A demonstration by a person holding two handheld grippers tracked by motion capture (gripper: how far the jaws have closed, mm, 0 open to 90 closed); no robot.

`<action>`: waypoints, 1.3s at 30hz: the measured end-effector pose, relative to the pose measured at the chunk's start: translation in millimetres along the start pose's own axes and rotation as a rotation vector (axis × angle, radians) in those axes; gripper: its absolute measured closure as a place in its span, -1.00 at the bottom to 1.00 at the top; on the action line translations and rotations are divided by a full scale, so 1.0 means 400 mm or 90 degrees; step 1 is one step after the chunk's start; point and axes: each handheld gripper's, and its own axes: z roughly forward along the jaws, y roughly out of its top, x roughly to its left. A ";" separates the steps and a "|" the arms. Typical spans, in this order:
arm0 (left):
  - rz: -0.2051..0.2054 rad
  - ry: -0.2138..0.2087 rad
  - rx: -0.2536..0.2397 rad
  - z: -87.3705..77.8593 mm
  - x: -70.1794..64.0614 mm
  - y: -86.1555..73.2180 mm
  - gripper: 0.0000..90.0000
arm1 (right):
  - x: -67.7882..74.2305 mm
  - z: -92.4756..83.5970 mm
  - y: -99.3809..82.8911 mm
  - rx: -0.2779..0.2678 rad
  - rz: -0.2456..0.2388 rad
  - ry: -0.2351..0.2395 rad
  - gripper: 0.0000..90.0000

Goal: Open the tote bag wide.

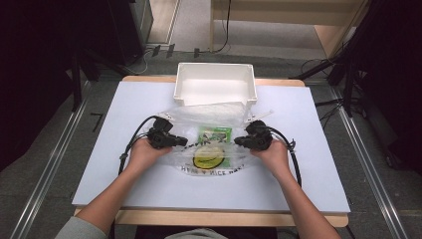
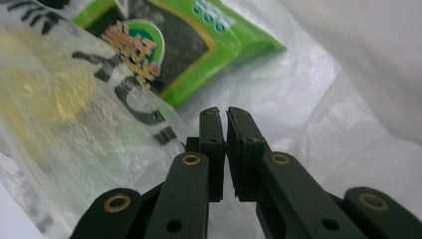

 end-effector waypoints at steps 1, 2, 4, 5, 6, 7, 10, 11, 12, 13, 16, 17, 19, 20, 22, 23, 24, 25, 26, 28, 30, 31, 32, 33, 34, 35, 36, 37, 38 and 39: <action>-0.001 0.001 0.001 -0.001 0.001 -0.005 0.92 | 0.000 0.000 -0.004 0.002 -0.001 -0.002 0.93; -0.002 0.003 0.005 -0.001 0.003 -0.009 0.92 | 0.000 0.000 -0.009 0.006 0.003 -0.005 0.93; -0.010 0.004 0.005 -0.004 0.007 -0.018 0.92 | -0.001 -0.002 -0.018 0.008 0.007 -0.006 0.93; -0.016 0.006 0.002 -0.007 0.009 -0.022 0.92 | -0.002 -0.004 -0.023 0.008 0.009 -0.008 0.93; -0.018 0.009 0.003 -0.011 0.011 -0.025 0.92 | -0.002 -0.006 -0.027 0.009 0.008 -0.012 0.93; -0.024 0.011 0.002 -0.013 0.012 -0.028 0.94 | -0.003 -0.008 -0.033 0.009 0.008 -0.015 0.93; -0.031 0.020 0.004 -0.022 0.017 -0.036 1.00 | -0.005 -0.012 -0.044 0.005 0.010 -0.018 0.95; -0.032 0.027 0.005 -0.027 0.017 -0.040 1.00 | -0.004 -0.015 -0.048 0.004 0.013 -0.021 0.96; -0.034 0.035 0.006 -0.031 0.017 -0.043 1.00 | -0.002 -0.020 -0.054 0.005 0.017 -0.029 0.97; -0.038 0.042 0.006 -0.036 0.018 -0.046 1.00 | 0.001 -0.025 -0.059 0.009 0.022 -0.036 0.97; -0.052 0.051 0.008 -0.044 0.024 -0.050 1.00 | 0.004 -0.041 -0.073 0.019 0.027 -0.062 1.00; -0.058 0.053 0.010 -0.047 0.026 -0.051 1.00 | 0.003 -0.046 -0.078 0.021 0.033 -0.066 1.00; -0.060 0.064 0.010 -0.054 0.029 -0.055 1.00 | -0.003 -0.059 -0.087 0.028 0.064 -0.071 1.00; -0.058 0.073 0.011 -0.058 0.030 -0.057 1.00 | -0.005 -0.063 -0.091 0.030 0.067 -0.076 1.00; -0.070 0.080 0.007 -0.068 0.037 -0.064 1.00 | -0.016 -0.076 -0.104 0.030 0.076 -0.081 1.00; -0.073 0.077 0.006 -0.071 0.043 -0.068 1.00 | -0.021 -0.082 -0.110 0.030 0.077 -0.085 1.00; -0.082 0.070 0.001 -0.075 0.049 -0.073 1.00 | -0.024 -0.086 -0.113 0.030 0.078 -0.088 1.00; -0.092 0.067 -0.001 -0.080 0.056 -0.077 1.00 | -0.027 -0.092 -0.118 0.033 0.084 -0.091 1.00; -0.101 0.065 -0.003 -0.084 0.061 -0.081 1.00 | -0.031 -0.096 -0.122 0.034 0.089 -0.092 1.00; -0.105 0.072 -0.003 -0.090 0.064 -0.085 1.00 | -0.033 -0.107 -0.134 0.038 0.097 -0.091 1.00; -0.107 0.079 -0.005 -0.096 0.066 -0.090 1.00 | -0.032 -0.115 -0.142 0.041 0.098 -0.097 1.00; -0.109 0.081 -0.006 -0.101 0.069 -0.094 1.00 | -0.033 -0.118 -0.146 0.040 0.101 -0.098 1.00; -0.113 0.083 -0.008 -0.105 0.072 -0.098 1.00 | -0.034 -0.123 -0.152 0.040 0.101 -0.098 1.00; -0.120 0.081 -0.011 -0.109 0.075 -0.102 1.00 | -0.033 -0.127 -0.158 0.039 0.101 -0.098 1.00; -0.123 0.081 -0.013 -0.112 0.078 -0.106 1.00 | -0.032 -0.130 -0.162 0.039 0.102 -0.099 1.00; -0.125 0.080 -0.015 -0.114 0.081 -0.109 1.00 | -0.033 -0.133 -0.166 0.038 0.101 -0.097 1.00; -0.124 0.080 -0.015 -0.114 0.081 -0.109 1.00 | -0.032 -0.135 -0.170 0.038 0.102 -0.099 1.00; -0.124 0.081 -0.014 -0.114 0.080 -0.108 1.00 | -0.032 -0.136 -0.171 0.036 0.100 -0.099 1.00; -0.119 0.085 -0.013 -0.113 0.078 -0.108 1.00 | -0.032 -0.137 -0.173 0.036 0.100 -0.098 1.00; -0.118 0.086 -0.014 -0.113 0.078 -0.108 1.00 | -0.033 -0.138 -0.174 0.037 0.100 -0.099 1.00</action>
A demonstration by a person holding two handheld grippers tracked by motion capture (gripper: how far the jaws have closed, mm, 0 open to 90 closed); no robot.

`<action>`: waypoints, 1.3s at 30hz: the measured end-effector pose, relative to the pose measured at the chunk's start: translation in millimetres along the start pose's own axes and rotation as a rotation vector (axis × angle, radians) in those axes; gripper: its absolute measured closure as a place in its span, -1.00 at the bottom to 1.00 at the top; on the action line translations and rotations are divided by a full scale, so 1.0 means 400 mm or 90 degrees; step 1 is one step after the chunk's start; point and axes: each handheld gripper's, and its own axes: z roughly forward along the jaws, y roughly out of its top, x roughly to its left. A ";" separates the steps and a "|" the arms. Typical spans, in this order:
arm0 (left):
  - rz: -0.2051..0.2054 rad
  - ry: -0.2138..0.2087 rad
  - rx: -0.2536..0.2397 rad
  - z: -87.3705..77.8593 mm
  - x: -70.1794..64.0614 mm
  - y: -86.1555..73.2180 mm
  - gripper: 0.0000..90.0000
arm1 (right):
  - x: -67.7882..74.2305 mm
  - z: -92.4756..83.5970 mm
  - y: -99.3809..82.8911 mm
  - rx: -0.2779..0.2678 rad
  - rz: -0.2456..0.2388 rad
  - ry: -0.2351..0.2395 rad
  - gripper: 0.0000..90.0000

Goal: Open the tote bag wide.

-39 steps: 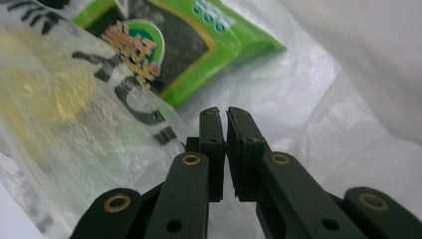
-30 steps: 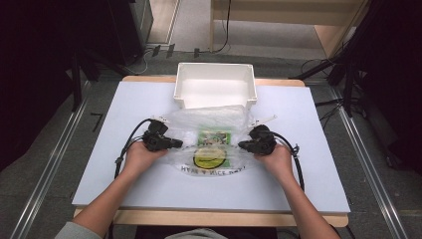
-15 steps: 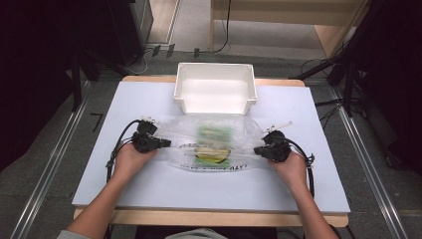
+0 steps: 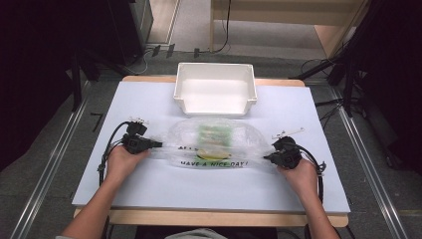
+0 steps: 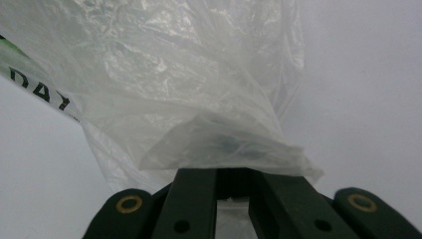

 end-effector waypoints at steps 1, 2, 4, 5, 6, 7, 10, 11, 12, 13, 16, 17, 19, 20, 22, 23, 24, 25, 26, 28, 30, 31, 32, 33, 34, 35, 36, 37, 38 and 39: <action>0.001 0.000 0.000 0.000 0.000 -0.001 1.00 | -0.002 -0.001 -0.001 -0.001 -0.001 0.000 1.00; 0.003 -0.001 -0.001 0.000 0.001 -0.001 1.00 | -0.003 -0.002 -0.003 -0.002 0.000 -0.001 1.00; 0.001 -0.007 0.000 0.000 0.004 -0.001 1.00 | -0.009 -0.005 -0.006 -0.002 0.002 -0.003 1.00; 0.003 -0.006 0.000 0.000 0.003 -0.001 1.00 | -0.009 -0.006 -0.007 -0.001 0.005 -0.006 1.00; 0.008 -0.002 -0.001 0.000 0.000 -0.001 1.00 | -0.010 -0.007 -0.008 -0.001 0.005 -0.007 1.00; 0.015 0.000 -0.001 0.000 -0.001 -0.001 1.00 | -0.009 -0.008 -0.009 -0.001 0.004 -0.016 1.00; 0.016 -0.002 0.000 0.000 0.001 -0.001 1.00 | -0.005 -0.008 -0.009 -0.004 -0.012 -0.035 1.00; 0.014 -0.003 -0.002 0.001 0.002 -0.001 1.00 | -0.006 -0.008 -0.009 -0.004 -0.013 -0.036 1.00; 0.012 -0.004 -0.001 0.000 0.002 0.000 1.00 | -0.007 -0.008 -0.009 -0.005 -0.007 -0.036 1.00; 0.010 -0.004 -0.001 0.000 0.003 0.000 1.00 | -0.007 -0.008 -0.009 -0.005 -0.005 -0.035 1.00; -0.010 -0.016 0.000 0.000 0.006 0.002 1.00 | -0.006 -0.008 -0.006 -0.005 -0.007 -0.029 1.00; -0.009 -0.021 -0.001 0.000 0.006 0.003 1.00 | -0.009 -0.008 -0.006 -0.007 -0.001 -0.019 1.00; -0.007 -0.025 -0.001 -0.002 0.000 0.004 1.00 | -0.014 -0.012 -0.006 -0.013 0.005 -0.009 1.00; 0.002 -0.021 -0.002 -0.003 -0.005 0.005 1.00 | -0.014 -0.013 -0.006 -0.018 0.002 -0.010 1.00; 0.014 -0.020 -0.004 -0.008 -0.014 0.006 1.00 | -0.010 -0.022 -0.004 -0.034 -0.005 -0.003 1.00; 0.017 -0.023 -0.006 -0.011 -0.015 0.007 1.00 | -0.007 -0.026 -0.004 -0.043 -0.009 0.002 1.00; 0.018 -0.025 -0.012 -0.016 -0.017 0.007 1.00 | -0.005 -0.030 -0.003 -0.048 -0.007 0.007 1.00; 0.017 -0.030 -0.020 -0.022 -0.020 0.008 1.00 | -0.003 -0.034 -0.002 -0.053 -0.008 0.012 1.00; 0.018 -0.035 -0.027 -0.027 -0.024 0.009 1.00 | 0.001 -0.037 0.000 -0.061 -0.006 0.017 1.00; 0.029 -0.038 -0.035 -0.036 -0.034 0.012 1.00 | 0.007 -0.040 0.002 -0.065 -0.014 0.018 0.99; 0.036 -0.040 -0.040 -0.042 -0.043 0.015 1.00 | 0.014 -0.046 0.005 -0.076 -0.018 0.020 0.97; 0.038 -0.044 -0.045 -0.046 -0.049 0.017 1.00 | 0.017 -0.050 0.007 -0.080 -0.019 0.024 0.96; 0.044 -0.046 -0.049 -0.051 -0.054 0.019 1.00 | 0.019 -0.055 0.008 -0.084 -0.024 0.029 0.93; 0.049 -0.045 -0.055 -0.055 -0.061 0.022 1.00 | 0.022 -0.058 0.010 -0.092 -0.026 0.034 0.91; 0.053 -0.047 -0.058 -0.058 -0.067 0.025 1.00 | 0.026 -0.062 0.012 -0.096 -0.025 0.041 0.87; 0.060 -0.048 -0.058 -0.059 -0.074 0.029 1.00 | 0.030 -0.064 0.014 -0.099 -0.030 0.043 0.83; 0.062 -0.050 -0.060 -0.059 -0.079 0.031 1.00 | 0.035 -0.064 0.017 -0.100 -0.038 0.045 0.79; 0.068 -0.053 -0.061 -0.058 -0.085 0.034 1.00 | 0.041 -0.064 0.019 -0.098 -0.040 0.045 0.74; 0.073 -0.055 -0.061 -0.059 -0.092 0.037 1.00 | 0.046 -0.064 0.021 -0.096 -0.048 0.043 0.69; 0.075 -0.056 -0.063 -0.059 -0.098 0.039 1.00 | 0.051 -0.066 0.023 -0.097 -0.052 0.043 0.68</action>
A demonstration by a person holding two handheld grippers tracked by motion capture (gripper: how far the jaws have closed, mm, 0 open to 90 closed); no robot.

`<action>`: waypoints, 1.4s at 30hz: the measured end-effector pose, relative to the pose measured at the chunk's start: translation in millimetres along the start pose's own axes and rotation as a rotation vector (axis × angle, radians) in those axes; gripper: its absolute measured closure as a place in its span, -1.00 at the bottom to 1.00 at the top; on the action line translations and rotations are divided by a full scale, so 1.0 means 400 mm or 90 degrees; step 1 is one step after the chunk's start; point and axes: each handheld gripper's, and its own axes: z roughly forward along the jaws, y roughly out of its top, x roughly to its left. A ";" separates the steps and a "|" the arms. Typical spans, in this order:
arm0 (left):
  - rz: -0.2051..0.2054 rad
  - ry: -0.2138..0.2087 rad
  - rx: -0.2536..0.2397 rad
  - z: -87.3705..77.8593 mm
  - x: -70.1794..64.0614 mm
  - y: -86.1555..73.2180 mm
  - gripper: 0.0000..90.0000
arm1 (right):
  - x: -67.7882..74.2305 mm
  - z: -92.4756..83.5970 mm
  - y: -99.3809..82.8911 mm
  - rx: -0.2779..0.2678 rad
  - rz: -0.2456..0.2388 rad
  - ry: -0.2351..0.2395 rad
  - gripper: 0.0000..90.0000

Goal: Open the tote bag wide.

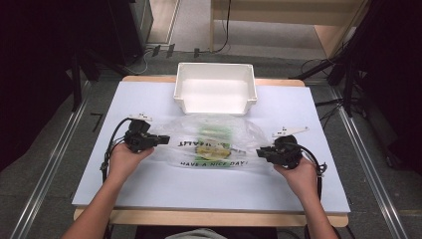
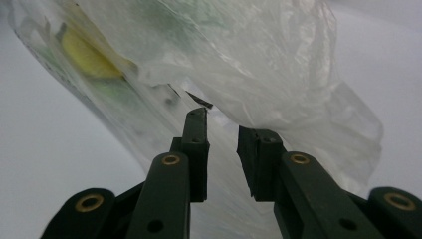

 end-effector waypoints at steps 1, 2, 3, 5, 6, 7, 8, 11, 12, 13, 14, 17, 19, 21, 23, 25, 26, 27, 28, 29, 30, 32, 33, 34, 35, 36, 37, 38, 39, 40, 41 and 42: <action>0.002 -0.005 -0.002 0.001 -0.006 0.003 1.00 | 0.005 -0.003 0.003 -0.002 -0.005 0.002 0.64; 0.003 -0.007 -0.002 0.002 -0.011 0.008 0.99 | 0.010 -0.007 0.005 -0.007 -0.011 0.003 0.60; 0.007 -0.009 -0.004 0.004 -0.017 0.012 0.99 | 0.016 -0.010 0.009 -0.011 -0.014 0.008 0.58; 0.011 -0.017 -0.003 0.010 -0.027 0.021 0.99 | 0.030 -0.014 0.017 -0.011 -0.017 0.008 0.55; 0.014 -0.019 -0.002 0.012 -0.032 0.025 0.98 | 0.036 -0.015 0.021 -0.012 -0.026 0.012 0.55; 0.019 -0.021 -0.001 0.013 -0.036 0.029 0.97 | 0.042 -0.015 0.025 -0.014 -0.028 0.014 0.56; 0.022 -0.025 0.001 0.013 -0.041 0.031 0.95 | 0.048 -0.017 0.028 -0.012 -0.029 0.017 0.59; 0.037 -0.025 0.001 0.013 -0.051 0.043 0.96 | 0.068 -0.026 0.039 -0.022 -0.036 0.034 0.78; 0.036 -0.025 0.002 0.016 -0.053 0.049 0.96 | 0.072 -0.026 0.045 -0.029 -0.040 0.039 0.86; 0.040 -0.027 0.003 0.018 -0.055 0.057 0.97 | 0.077 -0.026 0.052 -0.029 -0.038 0.047 0.92; 0.043 -0.029 0.003 0.023 -0.059 0.066 0.98 | 0.085 -0.025 0.061 -0.031 -0.039 0.055 0.95; 0.052 -0.024 0.003 0.030 -0.068 0.085 0.98 | 0.100 -0.019 0.083 -0.035 -0.058 0.050 0.96; 0.059 -0.020 0.006 0.033 -0.071 0.101 0.98 | 0.102 -0.015 0.104 -0.038 -0.062 0.044 0.96; 0.062 -0.013 0.008 0.039 -0.070 0.116 0.98 | 0.098 -0.011 0.122 -0.043 -0.060 0.038 0.96; 0.060 -0.007 0.012 0.045 -0.063 0.130 0.98 | 0.088 -0.004 0.142 -0.049 -0.058 0.035 0.97; 0.060 0.002 0.014 0.052 -0.053 0.143 0.99 | 0.073 0.006 0.162 -0.051 -0.050 0.030 0.97; 0.057 0.005 0.014 0.053 -0.050 0.147 0.99 | 0.068 0.009 0.170 -0.050 -0.049 0.022 0.97; 0.055 0.007 0.011 0.054 -0.046 0.151 0.99 | 0.063 0.011 0.175 -0.052 -0.052 0.018 0.97; 0.053 0.008 0.011 0.055 -0.041 0.156 0.99 | 0.056 0.013 0.183 -0.051 -0.047 0.015 0.96; 0.051 0.009 0.011 0.055 -0.038 0.160 1.00 | 0.051 0.012 0.189 -0.051 -0.040 0.014 0.96; 0.051 0.012 0.011 0.056 -0.035 0.163 1.00 | 0.048 0.010 0.193 -0.056 -0.040 0.017 0.95; 0.049 0.012 0.006 0.060 -0.029 0.168 1.00 | 0.052 0.004 0.202 -0.061 -0.043 0.019 0.94; 0.044 0.014 0.009 0.066 -0.025 0.171 1.00 | 0.055 0.003 0.208 -0.063 -0.047 0.016 0.93; 0.043 0.018 0.014 0.071 -0.022 0.174 1.00 | 0.058 0.006 0.213 -0.062 -0.050 0.018 0.91; 0.041 0.017 0.012 0.075 -0.020 0.176 1.00 | 0.060 0.010 0.218 -0.059 -0.051 0.017 0.86; 0.040 0.017 0.009 0.077 -0.021 0.179 1.00 | 0.059 0.015 0.223 -0.054 -0.050 0.019 0.84; 0.038 0.013 0.006 0.078 -0.022 0.182 1.00 | 0.059 0.020 0.227 -0.053 -0.048 0.023 0.81; 0.036 0.011 0.004 0.078 -0.024 0.184 1.00 | 0.062 0.023 0.229 -0.051 -0.044 0.030 0.79; 0.037 0.008 0.001 0.078 -0.027 0.187 1.00 | 0.063 0.026 0.231 -0.052 -0.050 0.032 0.79; 0.039 0.004 0.003 0.078 -0.029 0.191 1.00 | 0.068 0.026 0.232 -0.051 -0.050 0.033 0.77; 0.040 0.002 0.003 0.078 -0.033 0.194 1.00 | 0.071 0.027 0.234 -0.049 -0.050 0.036 0.74; 0.042 -0.001 0.004 0.079 -0.036 0.198 1.00 | 0.073 0.026 0.237 -0.049 -0.051 0.042 0.73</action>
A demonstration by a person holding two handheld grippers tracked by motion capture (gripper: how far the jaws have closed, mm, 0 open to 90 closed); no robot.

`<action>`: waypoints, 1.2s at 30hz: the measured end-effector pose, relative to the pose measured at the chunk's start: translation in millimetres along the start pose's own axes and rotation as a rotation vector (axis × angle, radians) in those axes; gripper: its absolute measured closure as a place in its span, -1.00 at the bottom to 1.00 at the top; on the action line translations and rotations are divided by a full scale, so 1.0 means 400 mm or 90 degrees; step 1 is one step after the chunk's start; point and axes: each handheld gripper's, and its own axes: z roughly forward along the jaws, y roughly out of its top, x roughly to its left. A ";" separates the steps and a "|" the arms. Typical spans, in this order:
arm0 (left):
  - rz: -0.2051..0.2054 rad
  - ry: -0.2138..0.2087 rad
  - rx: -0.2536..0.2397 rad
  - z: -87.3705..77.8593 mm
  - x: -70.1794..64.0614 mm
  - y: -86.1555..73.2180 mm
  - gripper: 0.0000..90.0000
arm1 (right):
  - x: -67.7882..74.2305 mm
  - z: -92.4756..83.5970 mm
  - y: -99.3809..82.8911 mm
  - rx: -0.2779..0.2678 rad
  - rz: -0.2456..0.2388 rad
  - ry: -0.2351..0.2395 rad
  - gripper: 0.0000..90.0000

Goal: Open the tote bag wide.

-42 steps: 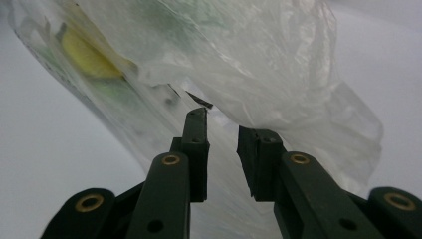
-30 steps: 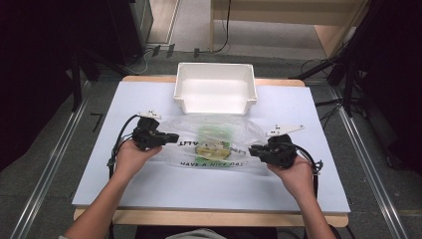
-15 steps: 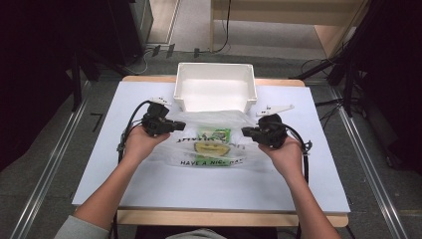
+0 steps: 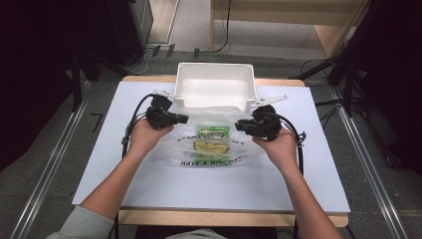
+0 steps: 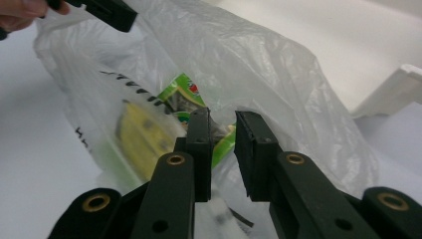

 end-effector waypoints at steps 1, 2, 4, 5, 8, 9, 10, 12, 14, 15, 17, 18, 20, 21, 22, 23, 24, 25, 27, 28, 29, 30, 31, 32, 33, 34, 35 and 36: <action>0.001 -0.004 0.000 0.000 -0.003 0.004 1.00 | 0.004 -0.001 0.002 0.000 0.000 0.008 0.70; 0.001 -0.006 -0.004 -0.001 -0.006 0.006 1.00 | 0.009 -0.003 0.004 0.002 -0.001 0.015 0.67; 0.002 -0.013 -0.004 -0.003 -0.012 0.010 1.00 | 0.025 -0.011 0.009 0.004 -0.007 0.022 0.57; 0.007 -0.010 -0.001 -0.006 -0.014 0.010 1.00 | 0.037 -0.019 0.012 0.005 -0.016 0.024 0.53; 0.009 -0.006 0.003 -0.014 -0.012 0.008 1.00 | 0.048 -0.044 0.013 0.008 -0.027 0.013 0.52; 0.006 -0.003 0.001 -0.017 -0.008 0.007 1.00 | 0.046 -0.054 0.012 0.008 -0.024 0.010 0.54; 0.005 -0.002 0.004 -0.019 -0.004 0.006 1.00 | 0.043 -0.063 0.010 0.005 -0.020 0.010 0.56; -0.002 -0.003 0.001 -0.023 0.001 0.005 1.00 | 0.039 -0.083 0.009 -0.001 -0.011 0.010 0.70; -0.003 -0.004 0.000 -0.023 0.002 0.006 1.00 | 0.039 -0.093 0.012 -0.012 -0.013 0.016 0.84; -0.005 -0.005 -0.001 -0.021 0.000 0.008 1.00 | 0.043 -0.093 0.016 -0.014 -0.013 0.019 0.89; 0.002 -0.008 0.002 -0.014 -0.006 0.014 1.00 | 0.054 -0.080 0.025 -0.021 -0.018 0.033 0.95; 0.006 -0.008 0.002 -0.009 -0.011 0.017 1.00 | 0.061 -0.068 0.030 -0.020 -0.023 0.038 0.96; 0.013 -0.003 0.005 -0.001 -0.018 0.022 1.00 | 0.077 -0.033 0.038 -0.008 -0.042 0.041 0.97; 0.015 0.000 0.006 0.003 -0.019 0.024 1.00 | 0.078 -0.019 0.040 -0.004 -0.045 0.039 0.98; 0.015 0.002 0.004 0.006 -0.019 0.026 1.00 | 0.075 -0.002 0.041 0.003 -0.045 0.030 0.98; 0.016 0.004 0.005 0.007 -0.017 0.027 1.00 | 0.066 0.015 0.042 0.007 -0.041 0.022 0.98; 0.016 0.003 0.004 0.008 -0.015 0.028 1.00 | 0.055 0.029 0.043 0.007 -0.035 0.019 0.99; 0.016 0.005 0.004 0.009 -0.012 0.028 1.00 | 0.043 0.041 0.043 0.009 -0.028 0.013 0.99; 0.015 0.006 0.003 0.010 0.000 0.027 1.00 | 0.015 0.059 0.043 0.007 -0.013 0.004 1.00; 0.011 0.006 0.000 0.011 0.006 0.026 1.00 | -0.002 0.069 0.042 0.004 -0.005 0.001 1.00; 0.009 0.003 -0.002 0.012 0.012 0.025 1.00 | -0.015 0.078 0.042 0.005 0.000 -0.005 1.00; 0.008 0.003 -0.004 0.013 0.019 0.023 1.00 | -0.024 0.083 0.041 0.007 0.008 -0.006 1.00; 0.005 0.000 -0.007 0.015 0.026 0.022 1.00 | -0.037 0.092 0.039 0.008 0.013 -0.010 1.00; 0.003 0.002 -0.008 0.017 0.032 0.019 1.00 | -0.048 0.100 0.037 0.011 0.015 -0.016 1.00; -0.001 0.004 -0.005 0.020 0.039 0.018 1.00 | -0.058 0.108 0.035 0.015 0.020 -0.019 1.00; -0.003 0.005 -0.002 0.024 0.045 0.016 1.00 | -0.067 0.115 0.033 0.015 0.023 -0.019 1.00; -0.008 0.008 0.000 0.031 0.051 0.013 1.00 | -0.074 0.123 0.031 0.018 0.026 -0.022 1.00; -0.008 0.010 0.002 0.034 0.055 0.011 1.00 | -0.081 0.133 0.029 0.022 0.026 -0.030 1.00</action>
